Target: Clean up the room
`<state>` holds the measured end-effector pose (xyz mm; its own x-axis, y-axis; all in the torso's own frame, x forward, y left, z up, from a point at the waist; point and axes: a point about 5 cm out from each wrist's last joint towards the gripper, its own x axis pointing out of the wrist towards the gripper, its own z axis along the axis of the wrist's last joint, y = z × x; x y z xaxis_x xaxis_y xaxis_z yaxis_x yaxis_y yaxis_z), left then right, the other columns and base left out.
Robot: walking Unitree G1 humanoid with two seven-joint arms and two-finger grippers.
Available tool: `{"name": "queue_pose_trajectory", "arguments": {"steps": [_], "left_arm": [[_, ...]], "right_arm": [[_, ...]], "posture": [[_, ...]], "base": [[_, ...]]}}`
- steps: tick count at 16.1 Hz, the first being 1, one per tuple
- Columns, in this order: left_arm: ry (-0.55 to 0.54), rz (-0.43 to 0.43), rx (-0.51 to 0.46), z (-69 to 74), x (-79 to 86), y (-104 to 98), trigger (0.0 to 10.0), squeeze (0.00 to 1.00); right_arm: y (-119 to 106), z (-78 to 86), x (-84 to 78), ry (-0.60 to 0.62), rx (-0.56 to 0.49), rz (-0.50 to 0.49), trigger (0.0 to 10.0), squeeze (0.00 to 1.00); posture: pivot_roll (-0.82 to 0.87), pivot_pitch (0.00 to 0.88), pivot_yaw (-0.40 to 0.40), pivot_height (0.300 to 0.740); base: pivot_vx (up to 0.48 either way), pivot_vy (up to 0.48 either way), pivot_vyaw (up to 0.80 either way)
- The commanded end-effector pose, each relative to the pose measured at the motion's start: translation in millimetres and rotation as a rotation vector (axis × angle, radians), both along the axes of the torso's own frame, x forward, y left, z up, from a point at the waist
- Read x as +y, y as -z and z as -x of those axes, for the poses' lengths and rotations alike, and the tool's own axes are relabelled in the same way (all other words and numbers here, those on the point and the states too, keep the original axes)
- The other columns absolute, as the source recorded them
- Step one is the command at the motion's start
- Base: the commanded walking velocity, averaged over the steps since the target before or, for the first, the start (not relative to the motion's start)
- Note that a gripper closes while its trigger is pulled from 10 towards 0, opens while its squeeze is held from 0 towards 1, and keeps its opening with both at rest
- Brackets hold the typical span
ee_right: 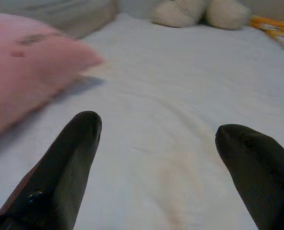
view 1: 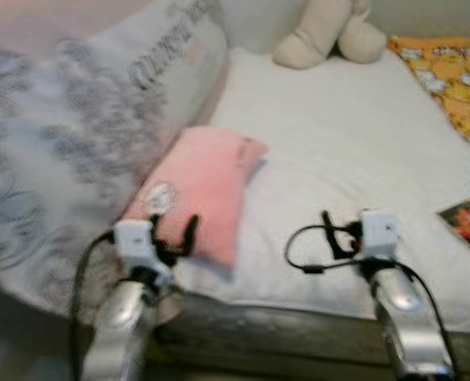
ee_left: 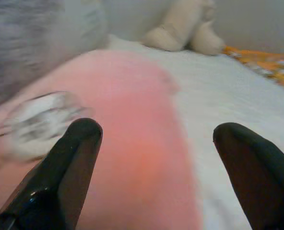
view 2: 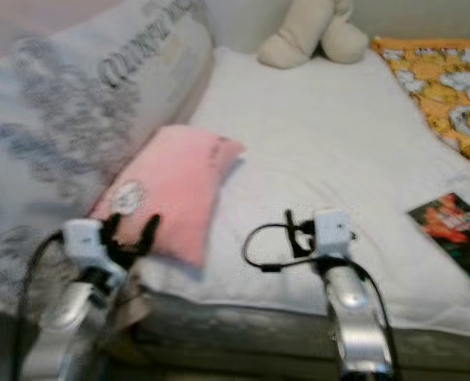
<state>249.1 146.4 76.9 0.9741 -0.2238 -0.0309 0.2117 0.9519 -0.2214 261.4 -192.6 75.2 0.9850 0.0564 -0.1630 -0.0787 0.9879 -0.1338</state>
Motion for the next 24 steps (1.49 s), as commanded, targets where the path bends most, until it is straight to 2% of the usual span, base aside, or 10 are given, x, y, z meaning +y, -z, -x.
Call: {"name": "queue_pose_trajectory", "arguments": {"steps": [1,5,8,9,12,14,17,20,24], "left_arm": [[0.000,-0.005,-0.006,-2.7,4.0,-0.3,10.0,0.00],[0.034,-0.005,-0.017,-9.8,-2.4,-2.2,10.0,0.00],[0.021,-0.010,-0.039,-11.4,-2.9,-6.0,10.0,0.00],[-0.011,-0.020,-0.050,-3.3,2.3,-7.8,10.0,0.00],[-0.036,-0.028,-0.049,5.2,7.8,-7.4,10.0,0.00],[-0.015,-0.031,-0.052,6.5,4.5,-7.0,10.0,0.00],[0.029,-0.039,-0.058,-1.7,0.2,-8.3,10.0,0.00],[0.052,-0.041,-0.055,-7.3,-2.3,-7.7,10.0,0.00],[0.014,-0.084,-0.048,-12.8,-2.4,-6.9,10.0,0.00]], "right_arm": [[-3.7,-0.5,8.0,-0.024,-0.017,-0.028,10.0,0.00],[-2.2,-3.3,11.9,-0.026,-0.019,-0.030,10.0,0.00],[-1.5,-10.3,16.0,-0.055,-0.013,-0.036,10.0,0.00],[-0.8,-18.6,24.0,-0.105,0.001,-0.050,10.0,0.00],[-0.3,-25.3,31.2,-0.135,0.005,-0.053,10.0,0.00],[-1.3,-29.6,35.8,-0.148,-0.006,-0.042,10.0,0.00],[-4.6,-32.4,34.1,-0.140,-0.030,-0.015,10.0,0.00],[-5.9,-31.8,28.6,-0.103,-0.048,-0.027,10.0,0.00],[-2.7,-31.0,24.6,-0.079,-0.047,-0.004,10.0,0.00]], "posture": [[-0.19,0.000,0.087,0.740],[-0.20,0.000,0.101,0.740],[-0.17,0.000,0.068,0.740],[-0.08,0.000,0.008,0.740],[-0.04,0.000,-0.007,0.740],[-0.04,0.000,-0.004,0.740],[-0.06,0.000,0.003,0.740],[-0.10,0.000,0.041,0.740],[-0.12,0.000,0.058,0.740]], "base": [[0.000,-0.480,0.00],[0.000,-0.476,0.00],[0.000,-0.472,0.00],[0.000,-0.472,0.00],[0.000,-0.472,0.00],[0.000,-0.471,0.00],[0.000,-0.466,0.00],[0.000,-0.455,-0.75],[0.000,-0.098,-0.47]]}}
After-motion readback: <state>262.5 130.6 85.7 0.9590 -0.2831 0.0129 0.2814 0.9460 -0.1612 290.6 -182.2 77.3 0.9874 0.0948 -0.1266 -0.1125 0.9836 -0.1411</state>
